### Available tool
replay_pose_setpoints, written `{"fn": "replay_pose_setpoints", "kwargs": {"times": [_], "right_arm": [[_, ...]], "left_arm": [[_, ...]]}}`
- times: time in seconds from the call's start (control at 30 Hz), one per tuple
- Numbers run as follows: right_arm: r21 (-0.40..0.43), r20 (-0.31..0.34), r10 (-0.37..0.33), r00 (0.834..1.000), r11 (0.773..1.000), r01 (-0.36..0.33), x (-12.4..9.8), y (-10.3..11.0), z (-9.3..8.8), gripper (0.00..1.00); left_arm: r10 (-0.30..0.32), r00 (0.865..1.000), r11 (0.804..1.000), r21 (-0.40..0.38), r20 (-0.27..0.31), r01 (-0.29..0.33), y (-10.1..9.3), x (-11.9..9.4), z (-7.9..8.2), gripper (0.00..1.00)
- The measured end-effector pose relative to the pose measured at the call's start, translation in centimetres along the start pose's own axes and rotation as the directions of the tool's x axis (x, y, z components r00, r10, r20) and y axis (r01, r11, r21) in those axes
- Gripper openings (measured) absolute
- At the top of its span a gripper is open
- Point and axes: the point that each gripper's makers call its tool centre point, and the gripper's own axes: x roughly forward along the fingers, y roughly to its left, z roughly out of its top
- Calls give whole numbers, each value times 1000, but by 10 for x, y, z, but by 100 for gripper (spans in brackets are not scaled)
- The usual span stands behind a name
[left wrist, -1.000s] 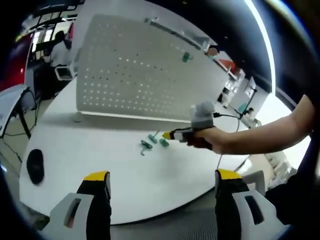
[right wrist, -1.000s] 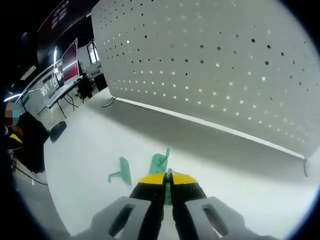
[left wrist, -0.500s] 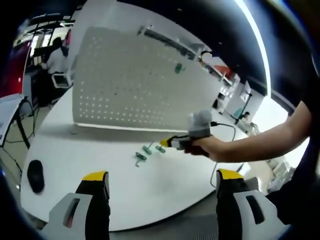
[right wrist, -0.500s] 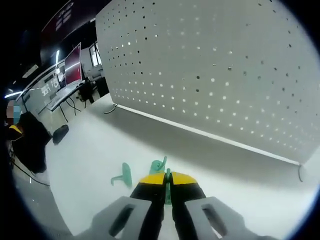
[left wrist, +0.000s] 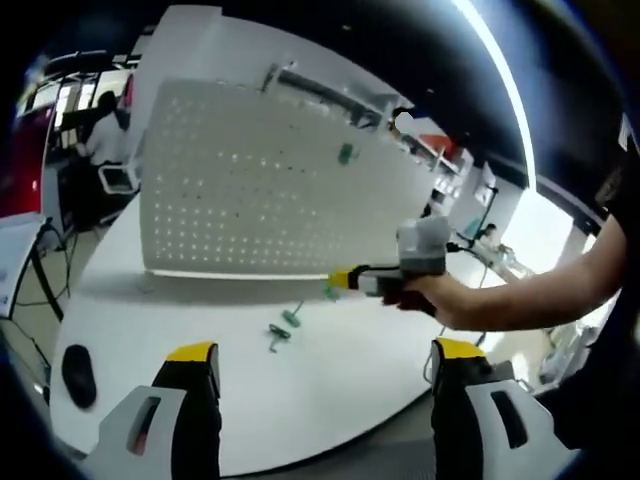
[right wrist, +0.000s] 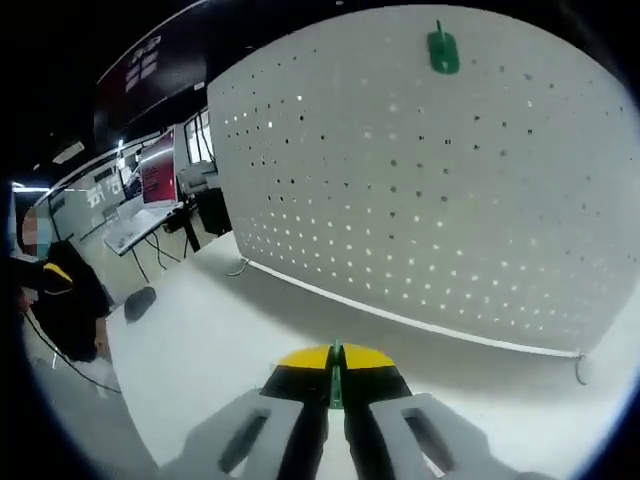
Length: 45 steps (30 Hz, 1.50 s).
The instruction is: Insert the hook assembly into the mounting plate slot until the hook locks in place.
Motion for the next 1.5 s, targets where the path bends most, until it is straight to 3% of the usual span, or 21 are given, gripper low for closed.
{"fn": "replay_pose_setpoints", "kwargs": {"times": [0.13,0.33,0.47,0.7,0.97,1.2,1.5], "right_arm": [[-30,38,15,999,999,-14,-14,7,15,0],[23,116,48,992,998,-51,-35,19,39,0],[58,171,80,982,994,-91,-51,32,53,0],[99,253,111,961,985,-140,-75,54,72,0],[134,334,144,931,971,-198,-105,88,85,0],[153,382,191,904,952,-266,-120,119,91,0],[134,419,222,881,944,-302,-126,145,99,0]], "left_arm": [[0,1000,1000,0,11,0,0,1,8,88],[13,1000,1000,-19,12,-13,5,4,11,86],[11,1000,998,-63,23,-10,7,8,16,86],[2,1000,998,-59,-2,-2,2,24,19,84],[-11,998,997,-76,-57,6,-6,37,17,79],[-33,999,987,-157,-40,26,-9,42,24,78],[-72,997,971,-227,-4,70,-14,38,30,64]]}}
